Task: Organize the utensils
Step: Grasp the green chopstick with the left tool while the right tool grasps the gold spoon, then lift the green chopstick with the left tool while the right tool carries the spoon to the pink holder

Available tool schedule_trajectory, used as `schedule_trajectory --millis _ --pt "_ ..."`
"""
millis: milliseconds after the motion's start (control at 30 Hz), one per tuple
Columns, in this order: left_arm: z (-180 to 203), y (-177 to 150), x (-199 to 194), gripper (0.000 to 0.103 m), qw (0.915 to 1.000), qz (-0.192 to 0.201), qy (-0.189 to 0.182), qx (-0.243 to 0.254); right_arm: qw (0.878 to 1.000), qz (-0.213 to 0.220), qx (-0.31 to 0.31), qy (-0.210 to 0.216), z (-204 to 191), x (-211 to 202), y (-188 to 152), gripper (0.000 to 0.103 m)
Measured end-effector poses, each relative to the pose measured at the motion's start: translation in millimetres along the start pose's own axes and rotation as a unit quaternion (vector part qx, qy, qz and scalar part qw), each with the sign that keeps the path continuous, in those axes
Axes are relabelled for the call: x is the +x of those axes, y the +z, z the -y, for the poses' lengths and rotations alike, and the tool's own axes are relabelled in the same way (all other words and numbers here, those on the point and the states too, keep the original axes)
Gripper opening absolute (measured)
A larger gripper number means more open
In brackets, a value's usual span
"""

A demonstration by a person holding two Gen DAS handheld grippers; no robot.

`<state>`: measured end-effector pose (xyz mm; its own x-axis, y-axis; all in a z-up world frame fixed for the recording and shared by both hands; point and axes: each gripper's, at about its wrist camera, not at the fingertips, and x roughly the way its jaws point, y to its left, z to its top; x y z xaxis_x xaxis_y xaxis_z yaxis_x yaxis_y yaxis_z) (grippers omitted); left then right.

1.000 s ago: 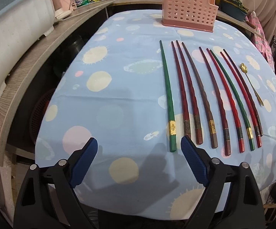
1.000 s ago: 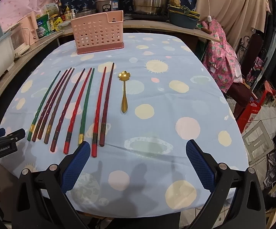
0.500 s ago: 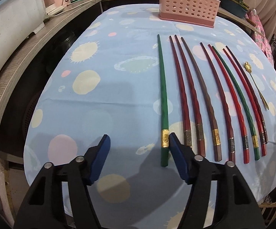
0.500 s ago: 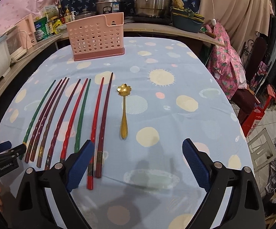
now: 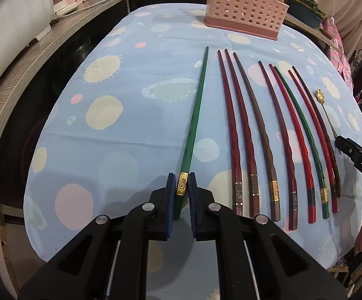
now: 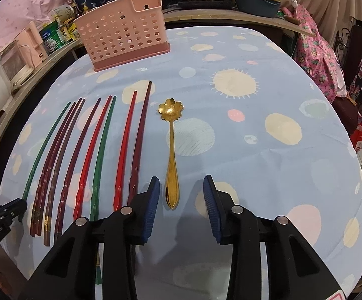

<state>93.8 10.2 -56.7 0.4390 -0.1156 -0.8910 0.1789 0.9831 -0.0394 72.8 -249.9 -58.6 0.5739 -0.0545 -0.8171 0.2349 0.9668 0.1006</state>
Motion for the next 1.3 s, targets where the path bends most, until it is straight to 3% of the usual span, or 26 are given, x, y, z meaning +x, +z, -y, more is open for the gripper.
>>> schedule_trajectory --millis 167,400,700,767,800,1033,1300 --pt "-1 2 0 0.010 1.0000 -0.006 -0.005 -0.004 1.000 0.002 -0.009 -0.002 0 -1 -2 0.012" --pt "-5 8 -9 0.007 0.9998 0.000 -0.014 -0.016 1.000 0.011 -0.004 0.008 3 -15 2 0.011" --pt "-11 37 -54 0.007 0.9975 0.055 -0.028 -0.035 0.998 0.059 0.001 0.016 5 -52 29 0.009" --pt "-14 47 -66 0.007 0.9961 0.072 -0.033 -0.039 0.998 0.067 0.000 0.015 6 -56 35 0.008" --pt "-15 52 -71 0.007 0.9954 0.079 -0.034 -0.041 0.997 0.071 0.001 0.015 6 -58 39 0.002" --pt "-24 106 -100 0.007 0.9892 0.131 -0.042 -0.050 0.995 0.100 0.006 0.025 8 -69 71 0.002" --pt "-26 190 -146 0.007 0.9757 0.212 -0.036 -0.043 0.986 0.160 0.012 0.050 3 -89 146 0.002"
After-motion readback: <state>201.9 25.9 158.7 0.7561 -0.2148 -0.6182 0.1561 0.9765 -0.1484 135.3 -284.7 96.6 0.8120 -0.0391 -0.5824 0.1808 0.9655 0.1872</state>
